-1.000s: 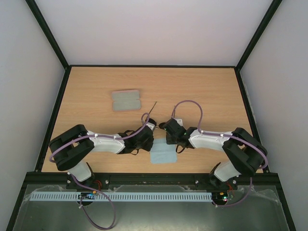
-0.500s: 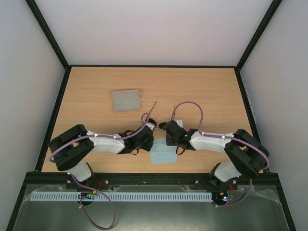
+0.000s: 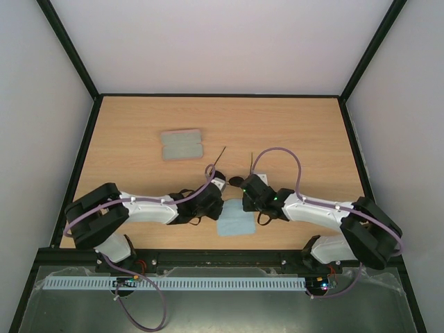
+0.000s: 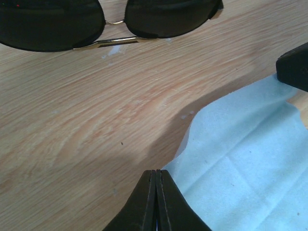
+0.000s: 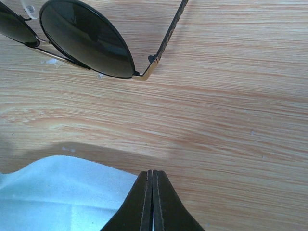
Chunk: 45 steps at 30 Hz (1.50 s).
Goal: Organize the sunglasses
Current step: Fold the glasses cleaning cloth at the center of the board.
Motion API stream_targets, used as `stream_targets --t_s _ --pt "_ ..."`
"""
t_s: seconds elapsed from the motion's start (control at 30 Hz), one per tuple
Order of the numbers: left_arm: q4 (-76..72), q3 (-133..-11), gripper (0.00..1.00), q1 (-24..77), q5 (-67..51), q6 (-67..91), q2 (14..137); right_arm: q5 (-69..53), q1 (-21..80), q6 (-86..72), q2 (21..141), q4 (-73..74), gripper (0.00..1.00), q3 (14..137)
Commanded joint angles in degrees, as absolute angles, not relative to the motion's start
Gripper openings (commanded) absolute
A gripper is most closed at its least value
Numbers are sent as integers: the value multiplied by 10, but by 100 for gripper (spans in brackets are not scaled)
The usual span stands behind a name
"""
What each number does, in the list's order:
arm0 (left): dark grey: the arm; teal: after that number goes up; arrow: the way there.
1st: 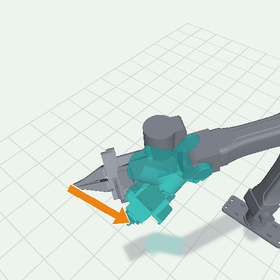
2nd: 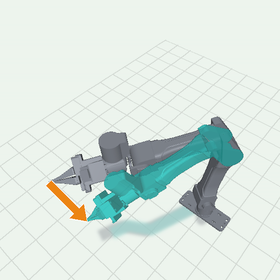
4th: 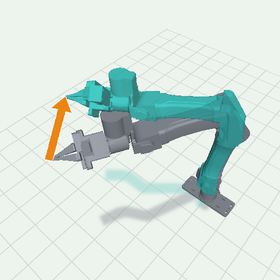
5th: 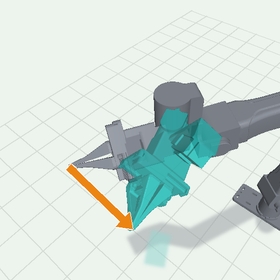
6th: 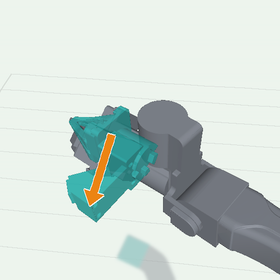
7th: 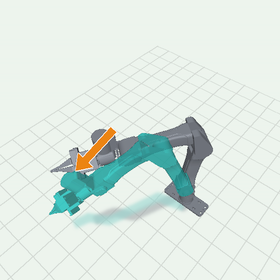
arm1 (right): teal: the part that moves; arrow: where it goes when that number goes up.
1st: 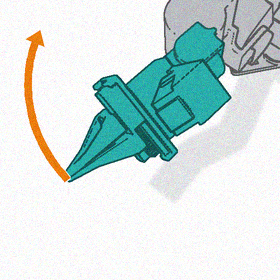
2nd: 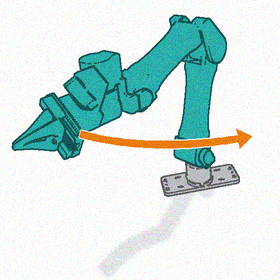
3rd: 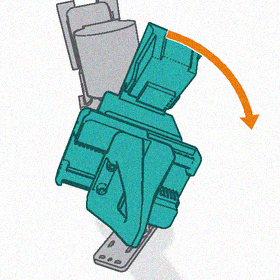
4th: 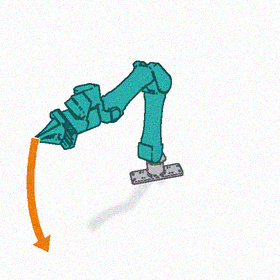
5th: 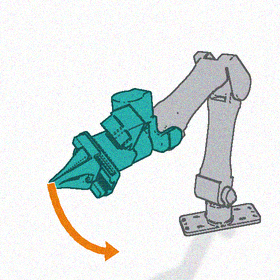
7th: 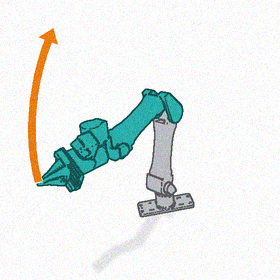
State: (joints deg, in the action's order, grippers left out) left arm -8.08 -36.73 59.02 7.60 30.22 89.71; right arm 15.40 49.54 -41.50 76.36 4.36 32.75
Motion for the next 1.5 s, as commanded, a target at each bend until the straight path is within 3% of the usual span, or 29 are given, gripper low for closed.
stream_targets --t_s 0.0,1.47 --pt "-63 -365 2 605 91 311 874 154 500 -423 740 71 1 313" --pt "-22 -312 2 727 171 401 793 208 621 -534 606 145 1 249"
